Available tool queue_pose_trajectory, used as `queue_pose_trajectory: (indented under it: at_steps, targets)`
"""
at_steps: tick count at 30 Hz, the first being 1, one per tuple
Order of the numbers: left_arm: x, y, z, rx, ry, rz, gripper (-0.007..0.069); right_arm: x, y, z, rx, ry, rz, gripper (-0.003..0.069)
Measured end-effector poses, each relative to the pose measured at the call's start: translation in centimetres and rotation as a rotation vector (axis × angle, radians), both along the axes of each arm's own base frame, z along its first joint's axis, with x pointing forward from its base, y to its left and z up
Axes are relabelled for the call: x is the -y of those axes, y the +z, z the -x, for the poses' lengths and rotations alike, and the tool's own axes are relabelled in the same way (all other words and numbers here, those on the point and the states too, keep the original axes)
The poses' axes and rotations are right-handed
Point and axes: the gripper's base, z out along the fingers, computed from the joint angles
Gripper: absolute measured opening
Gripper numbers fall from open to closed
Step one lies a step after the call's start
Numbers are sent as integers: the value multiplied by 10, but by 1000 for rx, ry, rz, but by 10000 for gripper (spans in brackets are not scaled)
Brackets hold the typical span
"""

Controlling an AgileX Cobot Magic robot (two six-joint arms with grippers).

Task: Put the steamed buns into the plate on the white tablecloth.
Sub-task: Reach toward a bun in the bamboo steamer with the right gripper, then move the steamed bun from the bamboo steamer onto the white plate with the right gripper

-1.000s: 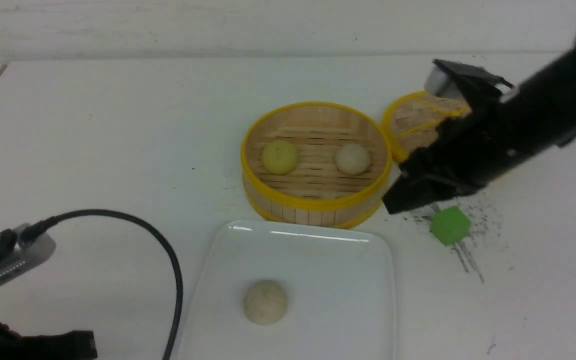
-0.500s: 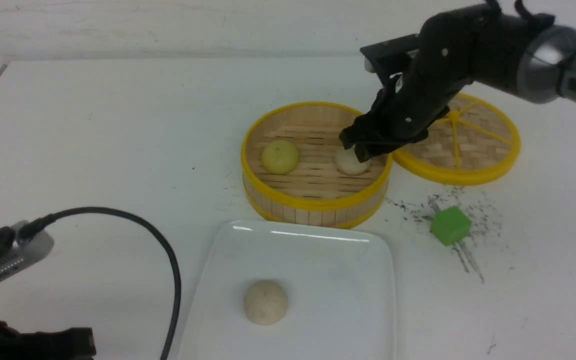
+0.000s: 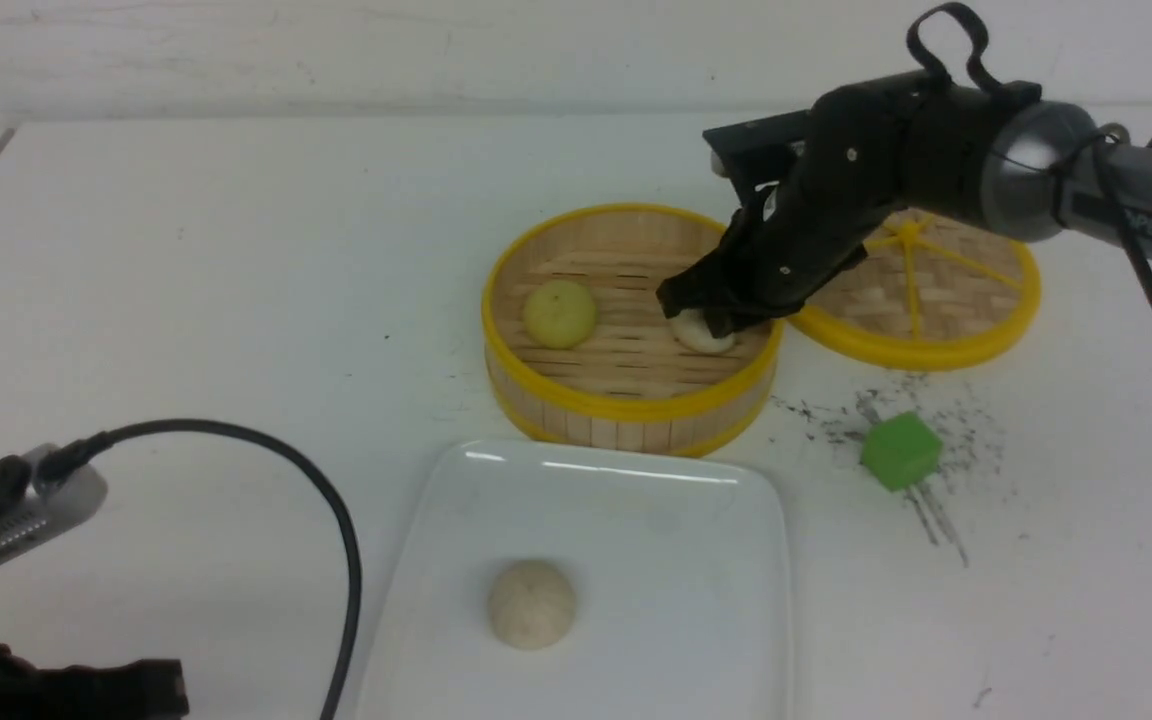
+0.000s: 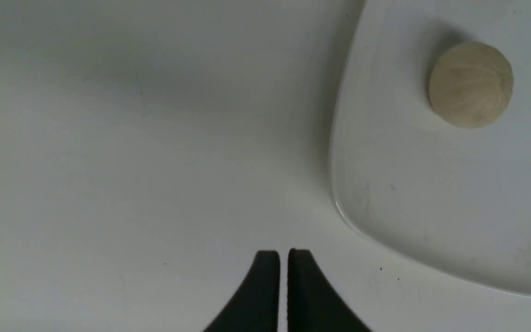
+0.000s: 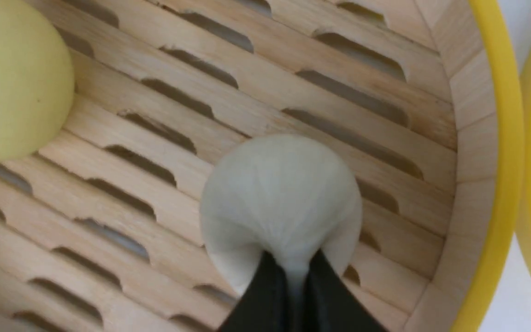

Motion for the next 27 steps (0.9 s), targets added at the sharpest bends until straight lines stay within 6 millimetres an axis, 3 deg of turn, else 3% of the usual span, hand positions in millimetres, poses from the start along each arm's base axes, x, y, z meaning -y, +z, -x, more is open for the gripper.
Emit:
queue_pose_trajectory:
  at_steps: [4,8,10,13,14,15,17,18,19,21,22,24,25,27]
  targets:
    - [0,0,0,0,-1,-4,57,5,29,14,-26,11,9,19]
    - [-1,0,0,0,-2,-8,66,20,107,56,-9,69,-4,21]
    - [-1,0,0,0,-2,-9,69,30,148,89,-21,103,-36,21]
    - [-1,0,-1,7,1,-10,72,35,168,122,-78,139,-105,21]
    - [-1,0,-1,13,3,-11,72,35,166,137,-116,164,-120,21]
    - [-1,0,-1,15,4,-11,72,34,165,140,-124,171,-126,21]
    - [-1,1,-2,27,9,-12,72,30,149,156,-190,205,-127,21]
    - [-2,1,-4,42,15,-13,72,22,127,169,-253,234,-124,21]
    - [-2,2,-4,44,16,-14,72,21,127,170,-249,239,-127,21]
    - [-2,2,-4,53,19,-15,73,6,83,185,-305,259,-114,26]
    - [-2,2,-4,53,19,-15,76,1,70,189,-311,265,-109,30]
    - [-2,2,-5,55,20,-15,79,-4,49,194,-320,262,-96,41]
    - [-2,2,-5,56,21,-15,87,-11,29,196,-306,257,-89,62]
    - [-2,2,-5,56,21,-15,93,-18,14,197,-285,252,-86,94]
